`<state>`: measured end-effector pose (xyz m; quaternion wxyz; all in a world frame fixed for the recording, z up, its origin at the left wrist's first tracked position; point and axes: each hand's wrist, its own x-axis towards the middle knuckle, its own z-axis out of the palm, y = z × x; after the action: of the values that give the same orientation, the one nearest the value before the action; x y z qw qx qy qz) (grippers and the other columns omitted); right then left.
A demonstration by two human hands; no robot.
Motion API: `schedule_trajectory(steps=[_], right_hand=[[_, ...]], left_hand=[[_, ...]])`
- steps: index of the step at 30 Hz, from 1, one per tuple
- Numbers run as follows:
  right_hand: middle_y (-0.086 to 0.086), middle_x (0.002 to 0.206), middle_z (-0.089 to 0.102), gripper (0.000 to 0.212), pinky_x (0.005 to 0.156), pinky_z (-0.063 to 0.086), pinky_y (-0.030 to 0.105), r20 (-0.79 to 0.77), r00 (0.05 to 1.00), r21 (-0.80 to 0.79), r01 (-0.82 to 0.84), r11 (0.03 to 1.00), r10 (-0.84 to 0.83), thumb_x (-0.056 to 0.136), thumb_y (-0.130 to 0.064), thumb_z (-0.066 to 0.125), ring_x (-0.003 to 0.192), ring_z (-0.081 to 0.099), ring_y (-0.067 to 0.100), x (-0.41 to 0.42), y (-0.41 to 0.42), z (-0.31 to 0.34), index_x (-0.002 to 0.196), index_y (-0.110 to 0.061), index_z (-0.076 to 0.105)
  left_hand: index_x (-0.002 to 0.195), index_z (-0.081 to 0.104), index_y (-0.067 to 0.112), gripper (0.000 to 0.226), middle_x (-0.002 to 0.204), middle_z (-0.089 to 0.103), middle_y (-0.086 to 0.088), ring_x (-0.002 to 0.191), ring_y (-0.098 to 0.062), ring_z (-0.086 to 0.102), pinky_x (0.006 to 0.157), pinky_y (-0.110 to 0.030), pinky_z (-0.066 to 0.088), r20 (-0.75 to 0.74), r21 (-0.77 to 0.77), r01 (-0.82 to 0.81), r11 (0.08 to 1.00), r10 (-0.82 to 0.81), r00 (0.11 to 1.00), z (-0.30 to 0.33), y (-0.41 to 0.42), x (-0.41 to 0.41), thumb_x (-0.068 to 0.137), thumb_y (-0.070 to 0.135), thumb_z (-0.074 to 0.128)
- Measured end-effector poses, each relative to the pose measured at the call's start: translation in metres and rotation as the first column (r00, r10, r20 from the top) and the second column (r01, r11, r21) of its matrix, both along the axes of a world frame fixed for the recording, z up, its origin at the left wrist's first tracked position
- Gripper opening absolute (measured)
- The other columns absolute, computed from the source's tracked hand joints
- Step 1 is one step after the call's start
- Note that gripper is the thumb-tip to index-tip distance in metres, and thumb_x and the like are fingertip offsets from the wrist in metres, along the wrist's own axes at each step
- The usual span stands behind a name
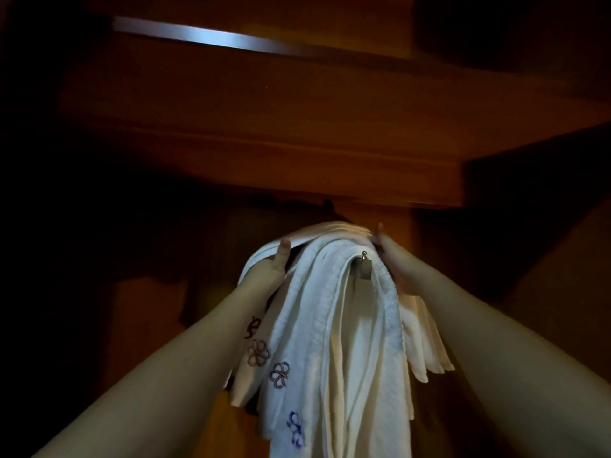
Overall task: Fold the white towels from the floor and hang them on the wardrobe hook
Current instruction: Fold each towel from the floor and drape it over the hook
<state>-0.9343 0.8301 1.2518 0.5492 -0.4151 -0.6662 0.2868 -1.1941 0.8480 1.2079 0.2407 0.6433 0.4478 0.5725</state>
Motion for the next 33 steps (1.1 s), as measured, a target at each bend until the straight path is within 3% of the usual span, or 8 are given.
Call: schedule_trajectory(steps=[3, 9, 14, 16, 19, 24, 28, 33], right_hand=[[0.005, 0.115, 0.076, 0.074, 0.075, 0.059, 0.029, -0.038, 0.999, -0.027, -0.006, 1.0, 0.005, 0.084, -0.076, 0.031, 0.103, 0.073, 0.018, 0.002, 0.001, -0.005, 0.124, -0.025, 0.067], [0.003, 0.104, 0.079, 0.07, 0.074, 0.059, 0.033, -0.046, 0.999, -0.072, 0.012, 0.997, -0.015, 0.095, -0.074, 0.023, 0.097, 0.075, 0.02, 0.005, -0.001, -0.001, 0.12, -0.026, 0.067], [0.005, 0.103, 0.079, 0.067, 0.065, 0.06, 0.029, -0.09, 0.996, -0.098, 0.016, 0.995, -0.025, 0.099, -0.07, 0.02, 0.092, 0.076, 0.019, 0.0, -0.008, -0.016, 0.122, -0.025, 0.064], [0.009, 0.123, 0.073, 0.069, 0.08, 0.061, 0.036, -0.12, 0.992, -0.097, 0.013, 0.995, -0.024, 0.099, -0.071, 0.02, 0.107, 0.072, 0.023, 0.003, -0.013, -0.03, 0.135, -0.028, 0.058], [0.006, 0.148, 0.056, 0.078, 0.117, 0.037, 0.051, -0.131, 0.99, -0.138, 0.03, 0.99, -0.049, 0.095, -0.077, 0.018, 0.136, 0.051, 0.026, 0.013, -0.026, -0.052, 0.149, -0.03, 0.046], [0.007, 0.164, 0.033, 0.096, 0.124, 0.018, 0.052, 0.014, 0.963, -0.318, 0.258, 0.912, -0.268, 0.088, -0.085, 0.013, 0.151, 0.028, 0.03, 0.021, -0.058, -0.097, 0.158, -0.022, 0.031], [0.01, 0.158, 0.042, 0.091, 0.121, 0.023, 0.051, 0.118, 0.923, -0.366, 0.383, 0.848, -0.365, 0.095, -0.076, 0.012, 0.147, 0.037, 0.029, 0.015, -0.1, -0.138, 0.152, -0.012, 0.043], [0.01, 0.151, 0.05, 0.078, 0.119, 0.027, 0.052, 0.154, 0.872, -0.377, 0.486, 0.789, -0.464, 0.1, -0.07, 0.02, 0.142, 0.043, 0.029, -0.013, -0.167, -0.18, 0.143, -0.014, 0.054]], left_hand=[[0.099, 0.075, 0.016, 0.132, 0.068, 0.068, -0.007, 0.078, -0.025, 0.067, 0.067, -0.032, 0.051, -0.051, -0.004, 0.008, 1.0, -0.009, 0.999, -0.003, -0.001, 0.001, 0.037, 0.11, 0.006], [0.064, 0.063, 0.022, 0.088, 0.042, 0.056, 0.006, 0.06, -0.016, 0.057, 0.051, -0.027, 0.035, -0.056, 0.024, -0.043, 0.999, 0.044, 0.997, 0.003, -0.004, 0.006, 0.061, 0.09, 0.007], [0.122, 0.069, 0.015, 0.12, 0.09, 0.07, -0.005, 0.088, -0.02, 0.062, 0.077, -0.034, 0.049, -0.046, -0.082, 0.056, 0.995, -0.06, 0.997, -0.015, -0.003, 0.005, 0.057, 0.095, 0.008], [0.137, 0.059, 0.017, 0.121, 0.114, 0.068, -0.013, 0.106, -0.028, 0.06, 0.095, -0.042, 0.048, -0.026, -0.123, 0.098, 0.988, -0.102, 0.994, -0.029, -0.008, 0.002, 0.06, 0.095, 0.01], [0.136, 0.06, 0.018, 0.117, 0.117, 0.068, -0.012, 0.104, -0.027, 0.06, 0.092, -0.039, 0.046, -0.007, -0.15, 0.067, 0.986, -0.069, 0.998, -0.053, -0.016, -0.008, 0.063, 0.093, 0.007], [0.11, 0.063, 0.021, 0.094, 0.087, 0.068, -0.011, 0.083, -0.026, 0.065, 0.08, -0.033, 0.052, 0.243, -0.273, 0.177, 0.946, -0.111, 0.964, -0.103, -0.037, -0.024, 0.064, 0.091, 0.021], [0.143, 0.053, 0.009, 0.101, 0.144, 0.052, -0.021, 0.132, -0.036, 0.049, 0.11, -0.044, 0.04, 0.289, -0.435, 0.165, 0.885, -0.036, 0.957, -0.14, -0.055, -0.042, 0.085, 0.083, 0.015], [0.153, 0.037, 0.013, 0.079, 0.155, 0.04, -0.019, 0.141, -0.034, 0.039, 0.114, -0.043, 0.031, 0.291, -0.427, 0.257, 0.867, -0.138, 0.947, -0.17, -0.119, -0.06, 0.099, 0.068, 0.018]])
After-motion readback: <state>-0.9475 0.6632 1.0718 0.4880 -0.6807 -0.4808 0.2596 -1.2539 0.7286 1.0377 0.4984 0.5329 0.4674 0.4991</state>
